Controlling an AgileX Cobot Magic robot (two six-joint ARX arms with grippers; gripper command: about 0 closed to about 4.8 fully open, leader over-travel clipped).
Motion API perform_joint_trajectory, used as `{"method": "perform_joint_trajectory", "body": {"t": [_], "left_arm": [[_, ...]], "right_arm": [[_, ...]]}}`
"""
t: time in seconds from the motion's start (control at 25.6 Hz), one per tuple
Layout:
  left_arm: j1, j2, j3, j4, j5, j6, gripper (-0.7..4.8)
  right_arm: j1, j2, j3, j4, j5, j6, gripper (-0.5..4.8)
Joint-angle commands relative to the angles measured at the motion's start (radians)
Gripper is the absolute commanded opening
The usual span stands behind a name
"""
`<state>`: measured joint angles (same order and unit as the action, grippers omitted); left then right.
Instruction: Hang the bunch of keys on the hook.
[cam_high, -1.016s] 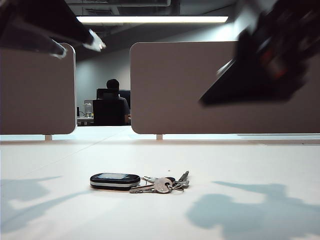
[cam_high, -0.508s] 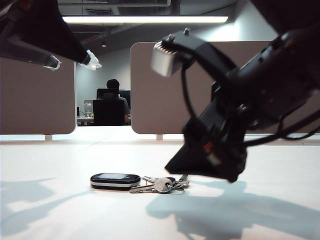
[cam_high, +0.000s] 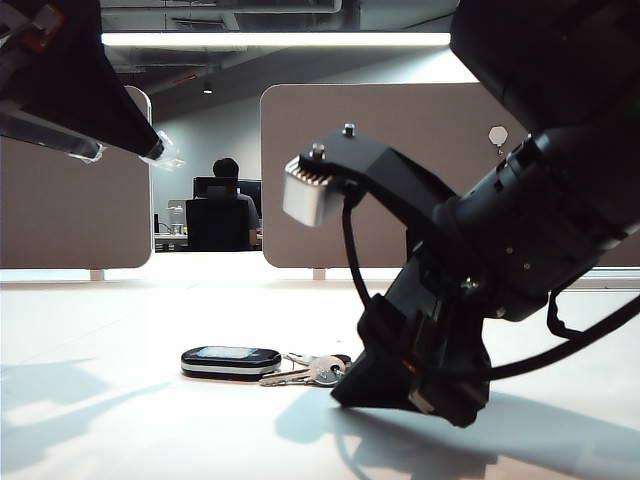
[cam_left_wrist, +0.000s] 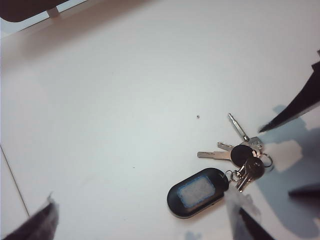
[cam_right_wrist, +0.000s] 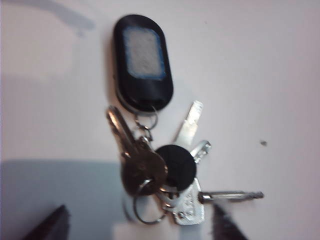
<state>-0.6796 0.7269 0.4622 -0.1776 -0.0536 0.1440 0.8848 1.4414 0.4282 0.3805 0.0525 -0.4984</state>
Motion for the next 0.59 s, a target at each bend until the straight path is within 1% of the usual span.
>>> {"method": "perform_joint_trajectory", "body": {"t": [0.04, 0.23, 0.35, 0.43, 0.51, 0.59], "left_arm": [[0.0, 0.0, 0.005, 0.006, -0.014, 0.005, 4.79], [0.0, 0.0, 0.005, 0.005, -0.014, 0.006, 4.79], [0.0, 0.0, 0.005, 0.005, -0.015, 0.006, 4.79], [0.0, 0.0, 0.006, 0.005, -0.022, 0.006, 4.79], [0.0, 0.0, 0.006, 0.005, -0.022, 0.006, 4.79], [0.0, 0.0, 0.006, 0.005, -0.022, 0.006, 4.79]], "right_arm": [[-0.001, 0.02, 0.002, 0.04, 0.044, -0.008, 3.55], [-0.001, 0.089, 0.002, 0.072, 0.081, -0.061, 3.55], [-0.001, 0.122, 0.002, 0.062, 0.201, -0.061, 3.55], [-0.001, 0.123, 0.002, 0.06, 0.247, -0.064, 3.55], [-0.001, 0.123, 0.002, 0.056, 0.27, -0.079, 3.55], [-0.001, 0.123, 0.002, 0.036, 0.27, -0.083, 3.55]]}}
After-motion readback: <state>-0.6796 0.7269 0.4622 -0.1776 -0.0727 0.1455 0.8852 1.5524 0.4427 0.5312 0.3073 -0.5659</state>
